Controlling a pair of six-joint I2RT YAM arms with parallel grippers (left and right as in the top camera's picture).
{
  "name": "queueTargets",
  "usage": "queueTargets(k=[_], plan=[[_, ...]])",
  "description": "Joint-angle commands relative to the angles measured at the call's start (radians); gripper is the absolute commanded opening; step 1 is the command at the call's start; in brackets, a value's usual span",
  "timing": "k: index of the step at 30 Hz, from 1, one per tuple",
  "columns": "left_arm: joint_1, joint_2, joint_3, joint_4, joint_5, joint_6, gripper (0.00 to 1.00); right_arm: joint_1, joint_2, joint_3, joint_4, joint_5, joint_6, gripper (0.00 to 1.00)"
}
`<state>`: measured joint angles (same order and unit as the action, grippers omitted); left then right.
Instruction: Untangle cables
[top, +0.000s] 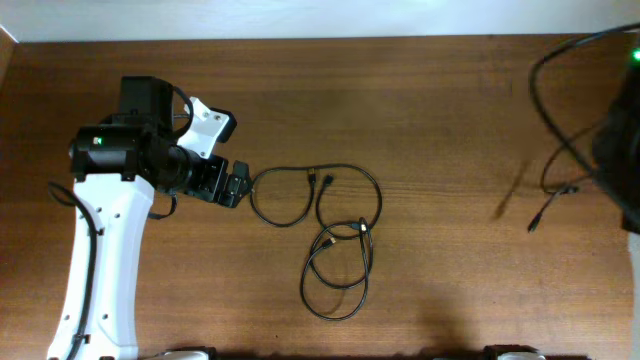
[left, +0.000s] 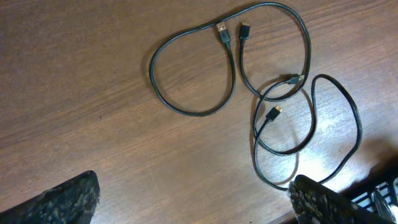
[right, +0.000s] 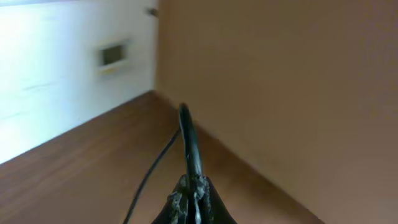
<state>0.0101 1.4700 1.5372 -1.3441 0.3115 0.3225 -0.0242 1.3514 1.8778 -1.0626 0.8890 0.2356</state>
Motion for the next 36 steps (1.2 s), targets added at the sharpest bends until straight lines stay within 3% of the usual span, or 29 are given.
queueTargets(k=[1, 7, 16, 22, 26, 36], plan=[[0.006, 0.005, -0.003, -0.001, 0.014, 0.016, 0.99, -0.142, -0.003, 0.019, 0.004, -0.058, 0.004, 0.04], [0.006, 0.005, -0.003, -0.001, 0.014, 0.016, 0.99, -0.423, -0.003, 0.019, 0.004, -0.184, 0.005, 0.04], [0.006, 0.005, -0.003, 0.0, 0.014, 0.016, 0.99, -0.673, 0.082, 0.019, 0.019, -0.43, 0.008, 0.04], [0.006, 0.005, -0.003, -0.001, 0.014, 0.016, 0.99, -0.726, 0.228, 0.019, 0.007, -0.474, 0.011, 0.04], [0.006, 0.005, -0.003, -0.001, 0.014, 0.016, 0.99, -0.771, 0.347, 0.018, -0.047, -0.513, 0.114, 0.04], [0.006, 0.005, -0.003, 0.0, 0.014, 0.016, 0.99, -0.791, 0.561, -0.039, -0.061, -0.53, 0.114, 0.04]])
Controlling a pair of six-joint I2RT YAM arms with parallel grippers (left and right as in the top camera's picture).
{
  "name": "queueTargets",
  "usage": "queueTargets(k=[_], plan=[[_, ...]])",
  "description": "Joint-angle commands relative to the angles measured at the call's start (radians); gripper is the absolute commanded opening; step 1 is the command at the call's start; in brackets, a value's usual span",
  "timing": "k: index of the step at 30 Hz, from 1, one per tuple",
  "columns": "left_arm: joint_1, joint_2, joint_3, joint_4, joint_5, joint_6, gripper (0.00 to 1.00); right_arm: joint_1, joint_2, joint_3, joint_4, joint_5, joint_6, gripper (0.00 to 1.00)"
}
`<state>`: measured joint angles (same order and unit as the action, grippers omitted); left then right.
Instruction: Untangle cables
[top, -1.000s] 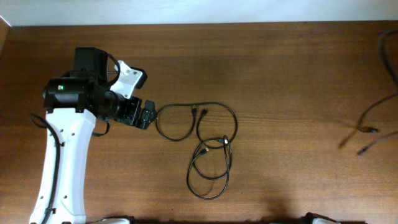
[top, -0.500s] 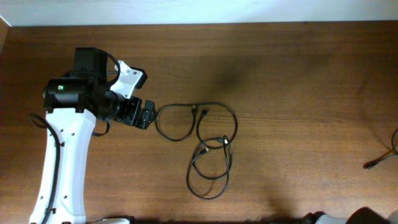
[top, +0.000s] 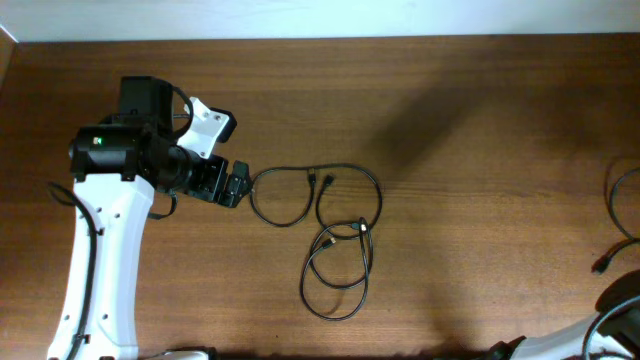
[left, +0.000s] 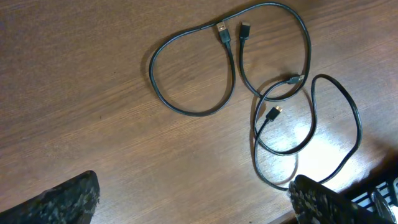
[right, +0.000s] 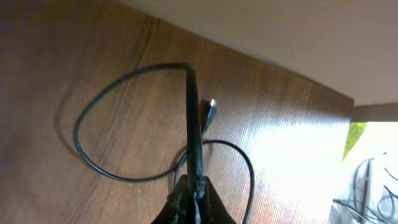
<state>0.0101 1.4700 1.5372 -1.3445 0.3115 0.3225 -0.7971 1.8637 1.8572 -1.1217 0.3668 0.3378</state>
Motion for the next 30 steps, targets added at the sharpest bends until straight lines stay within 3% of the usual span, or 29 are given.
queueTargets(k=[1, 4, 7, 10, 19, 30], plan=[[0.006, 0.005, -0.003, 0.0, 0.014, 0.016, 0.99, -0.024, 0.071, -0.019, -0.006, -0.008, 0.011, 0.04], [0.006, 0.005, -0.003, 0.0, 0.014, 0.016, 0.99, -0.042, 0.112, -0.021, -0.008, -0.024, 0.011, 0.06], [0.006, 0.005, -0.003, 0.0, 0.014, 0.016, 0.99, -0.044, 0.143, -0.022, -0.008, -0.035, 0.011, 0.29], [0.006, 0.005, -0.003, 0.0, 0.014, 0.016, 0.99, -0.044, 0.148, -0.022, -0.02, -0.053, 0.011, 0.6], [0.006, 0.005, -0.003, 0.0, 0.014, 0.016, 0.99, -0.042, 0.115, -0.022, -0.042, -0.142, -0.048, 0.63], [0.006, 0.005, -0.003, 0.0, 0.014, 0.016, 0.99, -0.042, -0.135, -0.021, -0.042, -0.257, -0.124, 0.63]])
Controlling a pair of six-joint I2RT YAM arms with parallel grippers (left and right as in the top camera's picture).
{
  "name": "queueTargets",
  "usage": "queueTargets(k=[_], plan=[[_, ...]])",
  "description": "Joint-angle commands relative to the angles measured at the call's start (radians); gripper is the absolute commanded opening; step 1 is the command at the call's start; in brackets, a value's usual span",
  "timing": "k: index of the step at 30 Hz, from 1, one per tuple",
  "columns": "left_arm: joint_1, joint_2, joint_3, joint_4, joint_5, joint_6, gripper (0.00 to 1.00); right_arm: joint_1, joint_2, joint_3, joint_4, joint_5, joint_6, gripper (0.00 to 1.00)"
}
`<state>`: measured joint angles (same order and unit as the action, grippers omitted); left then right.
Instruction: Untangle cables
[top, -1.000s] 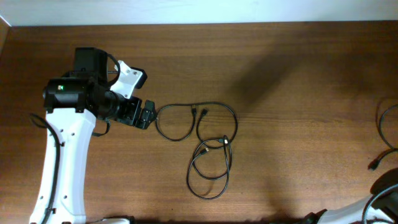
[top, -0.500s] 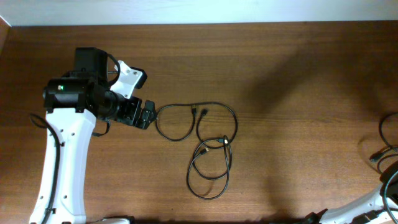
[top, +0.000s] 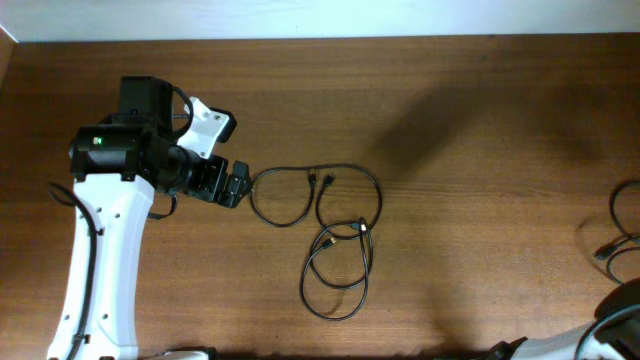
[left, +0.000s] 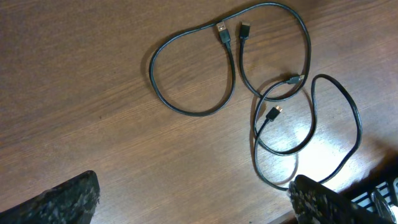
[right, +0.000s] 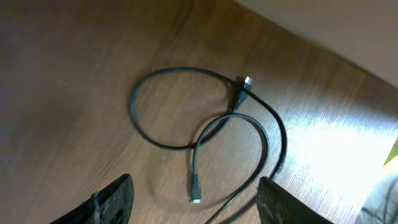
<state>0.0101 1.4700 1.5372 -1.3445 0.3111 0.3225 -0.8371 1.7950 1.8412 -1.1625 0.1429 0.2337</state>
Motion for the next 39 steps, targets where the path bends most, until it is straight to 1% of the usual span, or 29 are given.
queueTargets(k=[1, 2, 6, 9, 13, 14, 16, 27, 28, 29, 30, 36, 39], plan=[[0.006, 0.005, -0.003, 0.0, 0.015, 0.016, 0.99, -0.001, -0.094, -0.005, -0.002, -0.051, -0.02, 0.63], [0.006, 0.005, -0.003, 0.0, 0.015, 0.016, 0.99, -0.001, -0.114, -0.005, -0.001, -0.069, -0.02, 0.63], [0.006, 0.005, -0.003, 0.0, 0.015, 0.016, 0.99, 0.01, -0.205, -0.005, 0.033, -0.277, -0.157, 0.62], [0.006, 0.005, -0.003, 0.0, 0.015, 0.016, 0.99, 0.063, -0.244, -0.005, 0.031, -0.391, -0.222, 0.63], [0.006, 0.005, -0.003, 0.0, 0.015, 0.016, 0.99, 0.174, -0.252, -0.005, -0.012, -0.41, -0.281, 0.62], [0.006, 0.005, -0.003, 0.0, 0.015, 0.016, 0.99, 0.221, -0.252, -0.005, -0.032, -0.433, -0.333, 0.62], [0.006, 0.005, -0.003, 0.0, 0.015, 0.016, 0.99, 0.315, -0.252, -0.005, -0.065, -0.435, -0.387, 0.62], [0.006, 0.005, -0.003, 0.0, 0.015, 0.016, 0.99, 0.717, -0.252, -0.005, -0.073, -0.415, -0.388, 0.64], [0.006, 0.005, -0.003, 0.0, 0.015, 0.016, 0.99, 0.736, -0.251, -0.005, -0.073, -0.415, -0.388, 0.64], [0.006, 0.005, -0.003, 0.0, 0.015, 0.016, 0.99, 0.763, -0.251, -0.005, -0.073, -0.415, -0.388, 0.68], [0.006, 0.005, -0.003, 0.0, 0.015, 0.016, 0.99, 0.785, -0.251, -0.005, -0.073, -0.416, -0.388, 0.68], [0.006, 0.005, -0.003, 0.0, 0.015, 0.016, 0.99, 0.946, -0.251, -0.006, -0.08, -0.415, -0.387, 0.69], [0.006, 0.005, -0.003, 0.0, 0.014, 0.016, 0.99, 0.998, -0.251, -0.006, -0.084, -0.416, -0.386, 0.71]])
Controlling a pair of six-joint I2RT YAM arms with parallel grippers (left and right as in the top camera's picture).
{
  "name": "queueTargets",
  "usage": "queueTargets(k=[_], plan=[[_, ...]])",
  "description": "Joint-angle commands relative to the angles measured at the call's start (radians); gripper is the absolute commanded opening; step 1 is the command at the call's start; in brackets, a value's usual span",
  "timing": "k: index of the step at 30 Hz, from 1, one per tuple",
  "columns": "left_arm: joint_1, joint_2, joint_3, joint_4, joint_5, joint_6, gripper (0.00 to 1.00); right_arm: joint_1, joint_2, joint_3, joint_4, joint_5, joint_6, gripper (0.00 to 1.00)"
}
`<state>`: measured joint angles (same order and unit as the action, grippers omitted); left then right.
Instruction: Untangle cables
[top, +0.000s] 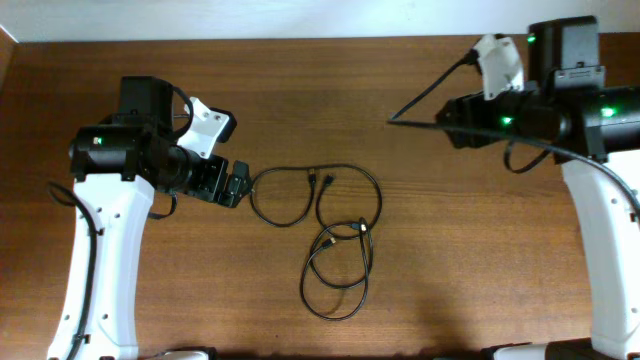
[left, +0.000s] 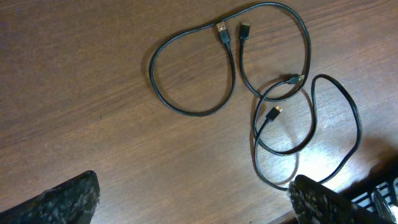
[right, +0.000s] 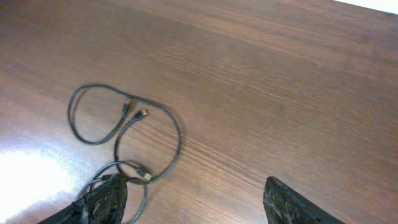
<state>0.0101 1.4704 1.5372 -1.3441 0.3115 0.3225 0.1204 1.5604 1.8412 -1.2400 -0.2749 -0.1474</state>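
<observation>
Two thin black cables lie overlapping mid-table. The upper cable (top: 300, 195) forms a loop and a wide arc, also plain in the left wrist view (left: 193, 81). The lower cable (top: 335, 272) is coiled twice and crosses it near its plug (left: 292, 79). My left gripper (top: 237, 186) stands open just left of the upper loop, nothing between its fingers (left: 62, 199). My right gripper (top: 448, 122) hangs open at the upper right, well apart from both cables (right: 124, 127), with its fingers (right: 292, 202) empty.
The brown wooden table (top: 450, 250) ends at a white wall (top: 300, 15) at the back. A thin black lead (top: 430, 92) runs off the right arm's wrist. The right forearm (top: 600, 250) covers the table's right edge.
My right arm was low at the table's right edge, open over a separate cable lying there. Now it is at the upper right, facing the central cables. The left arm and both central cables are unchanged.
My right gripper was shut on a third cable held up at the far right, then still shut on it low over the table's right edge. Then it was open with that cable lying on the table. Now it is back over the table, empty.
</observation>
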Motion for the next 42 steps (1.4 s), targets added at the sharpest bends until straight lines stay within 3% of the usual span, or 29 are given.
queueTargets(k=[1, 10, 11, 14, 25, 35, 41, 42], plan=[[0.006, 0.005, -0.003, -0.001, 0.014, 0.016, 0.99, 0.055, -0.016, -0.006, -0.014, 0.002, -0.005, 0.75], [0.006, 0.005, -0.003, 0.0, 0.014, 0.016, 0.99, 0.19, 0.034, -0.034, -0.092, 0.001, 0.033, 0.8], [0.006, 0.005, -0.003, -0.001, 0.014, 0.016, 0.99, 0.203, 0.046, -0.049, -0.088, 0.002, 0.051, 0.87], [0.006, 0.005, -0.003, -0.001, 0.014, 0.016, 0.99, 0.235, 0.077, -0.097, -0.085, 0.002, 0.063, 0.92], [0.006, 0.005, -0.003, -0.001, 0.014, 0.016, 0.99, 0.324, 0.086, -0.489, 0.216, -0.007, 0.183, 0.93], [0.006, 0.005, -0.003, -0.001, 0.014, 0.016, 0.99, 0.442, 0.086, -0.698, 0.434, -0.009, 0.293, 0.81], [0.006, 0.005, -0.003, -0.001, 0.014, 0.016, 0.99, 0.451, 0.086, -0.8, 0.486, -0.01, 0.322, 0.52], [0.006, 0.005, -0.003, -0.001, 0.014, 0.016, 0.99, 0.451, 0.086, -0.813, 0.493, -0.01, 0.322, 0.41]])
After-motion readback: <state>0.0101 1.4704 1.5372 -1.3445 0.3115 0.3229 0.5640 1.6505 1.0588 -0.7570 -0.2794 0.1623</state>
